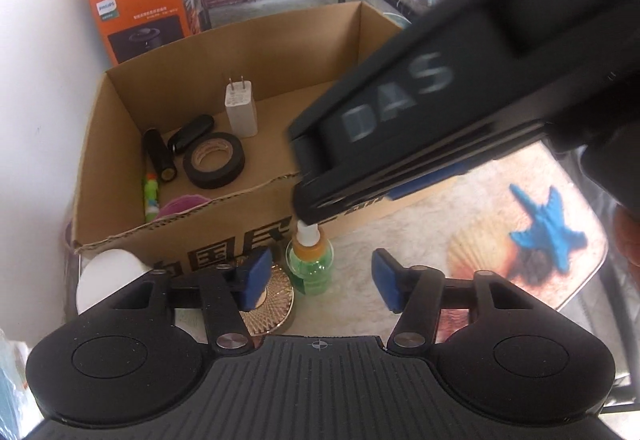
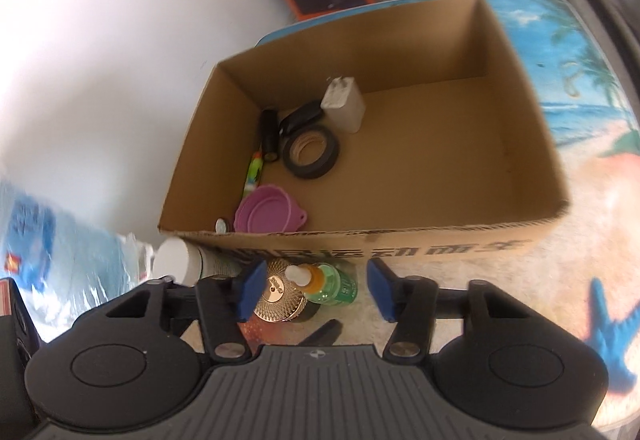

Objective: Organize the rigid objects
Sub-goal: 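Move the right gripper down to the green dropper bottle beside the box, then close the right gripper on the green dropper bottle and lift it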

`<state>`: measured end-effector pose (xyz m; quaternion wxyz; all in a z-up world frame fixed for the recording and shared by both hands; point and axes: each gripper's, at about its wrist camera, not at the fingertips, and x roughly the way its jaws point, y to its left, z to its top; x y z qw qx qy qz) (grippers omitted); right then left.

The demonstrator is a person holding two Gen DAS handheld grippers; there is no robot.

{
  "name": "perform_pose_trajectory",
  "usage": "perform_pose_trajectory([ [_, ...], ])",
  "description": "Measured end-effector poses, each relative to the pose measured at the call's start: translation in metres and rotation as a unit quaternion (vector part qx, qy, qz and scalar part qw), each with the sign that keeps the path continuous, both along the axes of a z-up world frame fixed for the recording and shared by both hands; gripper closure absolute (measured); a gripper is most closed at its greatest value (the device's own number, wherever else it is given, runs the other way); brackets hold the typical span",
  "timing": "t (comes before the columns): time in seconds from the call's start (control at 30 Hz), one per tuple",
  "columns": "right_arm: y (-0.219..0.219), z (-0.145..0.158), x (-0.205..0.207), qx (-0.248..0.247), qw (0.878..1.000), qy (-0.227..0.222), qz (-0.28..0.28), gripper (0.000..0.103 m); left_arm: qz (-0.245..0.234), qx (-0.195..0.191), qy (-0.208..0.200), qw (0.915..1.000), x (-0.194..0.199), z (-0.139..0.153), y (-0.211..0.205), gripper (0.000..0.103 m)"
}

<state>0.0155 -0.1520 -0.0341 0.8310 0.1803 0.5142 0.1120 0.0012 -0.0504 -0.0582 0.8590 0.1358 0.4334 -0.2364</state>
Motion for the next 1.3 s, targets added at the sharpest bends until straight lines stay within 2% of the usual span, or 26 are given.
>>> perform_pose_trajectory([
  [0.03, 0.002, -0.003, 0.002, 0.002, 1.0, 0.0, 0.007, 0.062, 0.001, 0.004, -0.003, 1.0, 0.0, -0.003, -0.001, 0.05],
  [0.1, 0.005, -0.007, 0.007, 0.005, 1.0, 0.0, 0.02, 0.071, 0.005, 0.008, -0.006, 0.9999, 0.001, -0.006, -0.002, 0.053],
  [0.2, 0.008, -0.012, 0.012, 0.006, 0.999, 0.0, 0.035, 0.079, 0.01, 0.001, 0.001, 1.0, 0.002, -0.011, -0.003, 0.059],
  [0.43, 0.007, -0.018, 0.016, 0.008, 0.999, 0.009, 0.039, 0.087, 0.019, -0.021, 0.012, 0.9995, 0.002, -0.013, -0.004, 0.061],
  [0.63, -0.001, -0.017, 0.012, 0.0, 0.999, 0.018, 0.032, 0.088, 0.024, -0.049, 0.022, 0.9983, 0.0, -0.011, -0.006, 0.061],
  [0.9, -0.024, -0.015, 0.005, -0.013, 0.999, 0.032, 0.008, 0.088, 0.006, -0.082, 0.029, 0.9962, -0.008, -0.009, -0.019, 0.06],
  [1.03, -0.024, -0.015, 0.006, -0.009, 0.999, 0.035, 0.011, 0.087, 0.009, -0.065, 0.017, 0.9977, -0.008, -0.014, -0.022, 0.058],
  [1.3, -0.013, -0.014, 0.007, -0.046, 0.998, 0.019, 0.031, 0.086, -0.004, -0.035, 0.008, 0.9993, -0.004, -0.037, -0.027, 0.058],
])
